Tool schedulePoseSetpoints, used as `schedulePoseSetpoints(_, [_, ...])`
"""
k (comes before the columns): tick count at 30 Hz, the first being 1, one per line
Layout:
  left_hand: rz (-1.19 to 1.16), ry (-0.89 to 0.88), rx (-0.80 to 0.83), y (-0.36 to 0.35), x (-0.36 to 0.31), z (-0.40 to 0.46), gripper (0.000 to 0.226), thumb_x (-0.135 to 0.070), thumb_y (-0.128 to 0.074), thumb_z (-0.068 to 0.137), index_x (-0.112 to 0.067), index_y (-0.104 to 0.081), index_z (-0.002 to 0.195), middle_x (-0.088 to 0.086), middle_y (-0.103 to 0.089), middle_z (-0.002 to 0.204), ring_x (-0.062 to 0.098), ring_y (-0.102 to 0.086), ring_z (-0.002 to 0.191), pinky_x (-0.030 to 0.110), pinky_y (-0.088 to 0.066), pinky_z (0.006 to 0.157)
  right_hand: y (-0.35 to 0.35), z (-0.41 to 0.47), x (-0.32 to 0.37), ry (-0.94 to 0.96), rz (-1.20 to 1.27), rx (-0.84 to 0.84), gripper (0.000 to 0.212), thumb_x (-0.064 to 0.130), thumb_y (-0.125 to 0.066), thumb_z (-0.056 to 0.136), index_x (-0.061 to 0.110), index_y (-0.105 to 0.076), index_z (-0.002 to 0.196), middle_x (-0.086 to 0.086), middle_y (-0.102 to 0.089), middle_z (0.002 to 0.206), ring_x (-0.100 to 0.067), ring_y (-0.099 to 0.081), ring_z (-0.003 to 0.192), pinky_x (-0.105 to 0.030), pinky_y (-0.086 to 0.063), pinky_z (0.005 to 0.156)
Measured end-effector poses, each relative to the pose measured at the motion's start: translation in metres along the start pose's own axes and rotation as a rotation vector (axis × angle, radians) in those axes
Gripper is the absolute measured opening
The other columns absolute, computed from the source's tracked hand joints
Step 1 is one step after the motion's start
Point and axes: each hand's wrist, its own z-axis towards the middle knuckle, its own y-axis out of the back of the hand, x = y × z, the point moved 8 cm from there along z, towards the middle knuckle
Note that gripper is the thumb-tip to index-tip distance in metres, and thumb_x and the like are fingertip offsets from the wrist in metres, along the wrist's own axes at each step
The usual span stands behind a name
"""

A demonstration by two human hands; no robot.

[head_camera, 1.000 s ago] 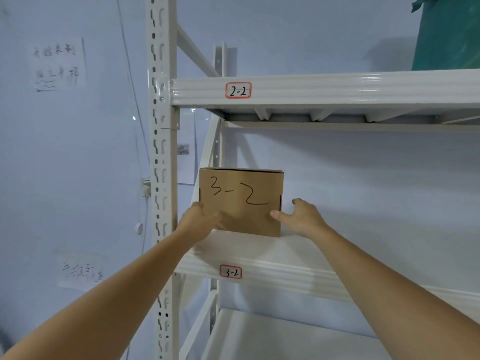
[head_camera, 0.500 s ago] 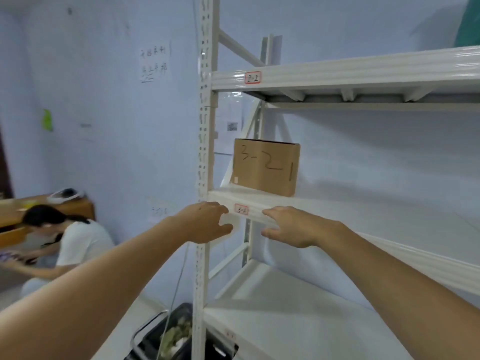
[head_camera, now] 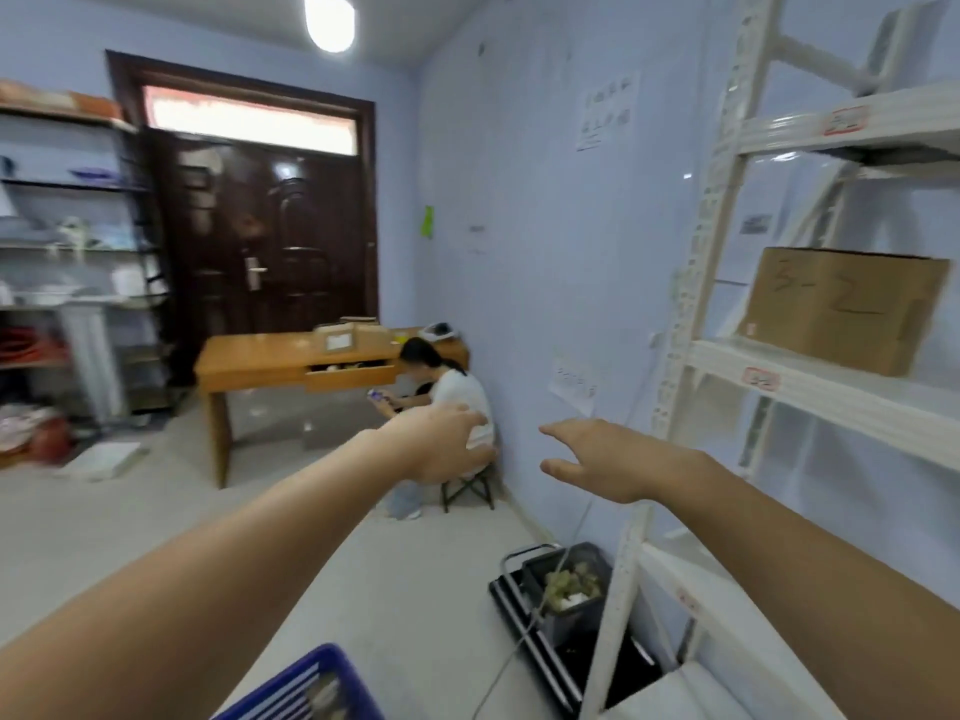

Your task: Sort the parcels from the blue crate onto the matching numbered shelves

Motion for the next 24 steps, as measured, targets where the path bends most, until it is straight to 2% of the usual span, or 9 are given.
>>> schedulePoseSetpoints(3, [0.026, 0.077, 0.039, -0.003, 0.062, -0.08, 0.059, -0.055, -0.041, 0.102, -0.024, -0.044, 0.152, 0.006, -0.048, 0.155, 0.028, -0.046, 0.141, 0.049, -0.042, 0.112, -0.017, 0.004, 0.088, 0.097, 0.004, 0.005, 0.061, 0.048, -0.043, 0.107, 0.019, -0.03, 0.16, -0.006, -0.039, 0.162, -0.024, -0.04, 0.146, -0.036, -0.033, 0.118])
schedulePoseSetpoints(6, [0.061, 0.164, 0.051, -0.008, 0.118, -0.161, 0.063, -0.058, -0.04, 0.103, -0.024, -0.039, 0.156, 0.003, -0.043, 0.16, 0.026, -0.043, 0.144, 0.045, -0.039, 0.115, -0.043, 0.009, 0.166, 0.17, 0.018, 0.035, 0.057, 0.047, -0.045, 0.107, 0.016, -0.039, 0.154, -0.008, -0.046, 0.156, -0.027, -0.046, 0.14, -0.04, -0.038, 0.114])
schedulePoseSetpoints(9, [0.076, 0.259, 0.074, -0.015, 0.17, -0.242, 0.065, -0.06, -0.041, 0.103, -0.022, -0.04, 0.155, 0.002, -0.043, 0.16, 0.025, -0.043, 0.145, 0.043, -0.038, 0.116, -0.068, 0.014, 0.248, 0.261, 0.032, 0.063, 0.064, 0.054, -0.044, 0.105, 0.017, -0.037, 0.156, -0.006, -0.043, 0.159, -0.027, -0.042, 0.145, -0.039, -0.036, 0.116])
schedulePoseSetpoints(13, [0.075, 0.369, 0.111, -0.028, 0.227, -0.32, 0.065, -0.06, -0.039, 0.103, -0.022, -0.038, 0.157, 0.002, -0.041, 0.162, 0.024, -0.041, 0.146, 0.043, -0.035, 0.117, -0.094, 0.021, 0.34, 0.364, 0.021, 0.1, 0.064, 0.052, -0.041, 0.107, 0.019, -0.029, 0.16, -0.003, -0.034, 0.165, -0.023, -0.033, 0.151, -0.038, -0.028, 0.12])
schedulePoseSetpoints(17, [0.078, 0.442, 0.151, -0.038, 0.275, -0.366, 0.064, -0.057, -0.037, 0.105, -0.02, -0.036, 0.158, 0.004, -0.04, 0.163, 0.024, -0.04, 0.147, 0.042, -0.033, 0.118, -0.118, 0.041, 0.41, 0.446, 0.034, 0.116, 0.066, 0.054, -0.042, 0.106, 0.022, -0.027, 0.161, -0.002, -0.033, 0.166, -0.023, -0.033, 0.151, -0.041, -0.028, 0.124])
schedulePoseSetpoints(24, [0.066, 0.526, 0.185, -0.05, 0.368, -0.391, 0.064, -0.056, -0.035, 0.107, -0.018, -0.034, 0.159, 0.003, -0.038, 0.164, 0.023, -0.038, 0.148, 0.041, -0.032, 0.12, -0.141, 0.103, 0.49, 0.547, 0.01, 0.14, 0.066, 0.054, -0.042, 0.105, 0.024, -0.026, 0.162, 0.0, -0.033, 0.166, -0.021, -0.033, 0.152, -0.041, -0.027, 0.124])
